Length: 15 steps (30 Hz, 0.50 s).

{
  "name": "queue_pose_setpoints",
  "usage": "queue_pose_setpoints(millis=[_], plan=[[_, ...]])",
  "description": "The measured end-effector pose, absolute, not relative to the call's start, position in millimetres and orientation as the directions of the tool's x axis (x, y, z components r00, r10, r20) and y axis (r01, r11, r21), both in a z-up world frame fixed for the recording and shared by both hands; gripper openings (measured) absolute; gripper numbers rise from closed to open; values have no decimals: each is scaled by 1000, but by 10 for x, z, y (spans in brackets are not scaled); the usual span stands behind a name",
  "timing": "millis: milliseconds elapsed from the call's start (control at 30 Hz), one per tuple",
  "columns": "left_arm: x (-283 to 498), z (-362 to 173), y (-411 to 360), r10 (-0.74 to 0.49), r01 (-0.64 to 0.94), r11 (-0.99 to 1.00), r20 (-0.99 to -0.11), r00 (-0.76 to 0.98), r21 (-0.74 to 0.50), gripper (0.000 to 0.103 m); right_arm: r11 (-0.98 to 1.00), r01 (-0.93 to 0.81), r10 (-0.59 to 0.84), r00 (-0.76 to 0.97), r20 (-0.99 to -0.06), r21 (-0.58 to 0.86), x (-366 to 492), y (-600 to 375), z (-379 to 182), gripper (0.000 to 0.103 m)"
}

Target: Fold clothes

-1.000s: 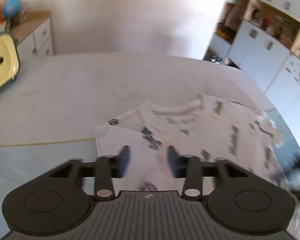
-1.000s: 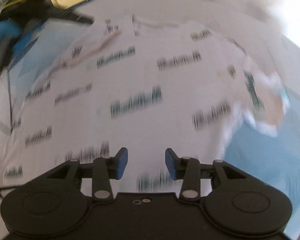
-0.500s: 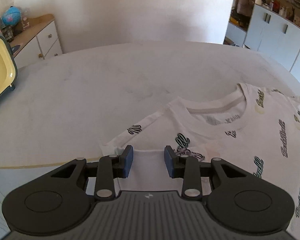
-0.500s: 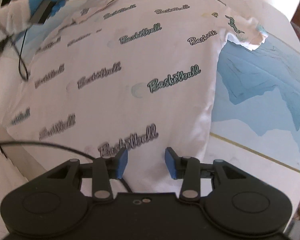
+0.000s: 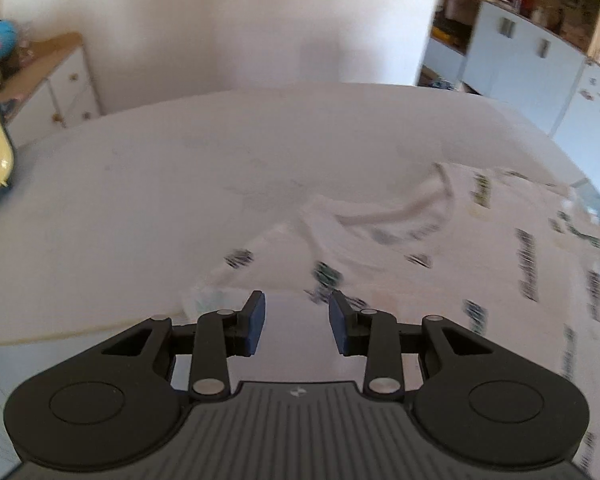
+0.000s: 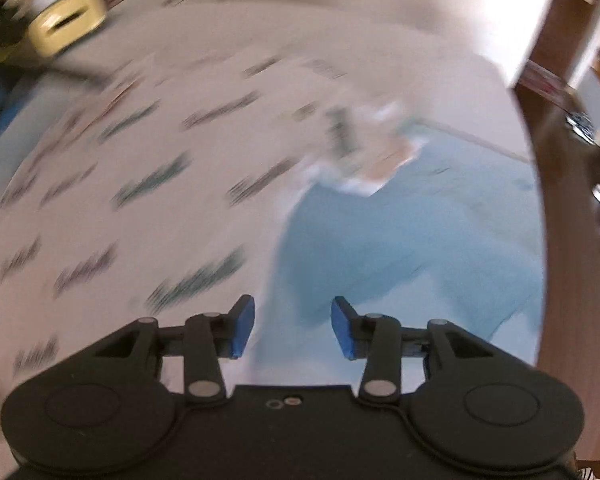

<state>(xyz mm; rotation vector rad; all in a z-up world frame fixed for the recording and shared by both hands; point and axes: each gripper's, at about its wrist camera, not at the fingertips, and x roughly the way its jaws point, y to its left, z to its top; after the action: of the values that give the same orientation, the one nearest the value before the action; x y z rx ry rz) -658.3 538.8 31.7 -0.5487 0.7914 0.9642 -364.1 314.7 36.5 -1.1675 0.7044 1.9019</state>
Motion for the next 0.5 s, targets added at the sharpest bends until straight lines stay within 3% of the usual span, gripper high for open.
queue_pose_setpoints(millis=[500], plan=[[-6670,208,4911,452,-890,444,-831,324,-106,38,-431,-897,349,-262,-900,95,-3593,4664,80,103]])
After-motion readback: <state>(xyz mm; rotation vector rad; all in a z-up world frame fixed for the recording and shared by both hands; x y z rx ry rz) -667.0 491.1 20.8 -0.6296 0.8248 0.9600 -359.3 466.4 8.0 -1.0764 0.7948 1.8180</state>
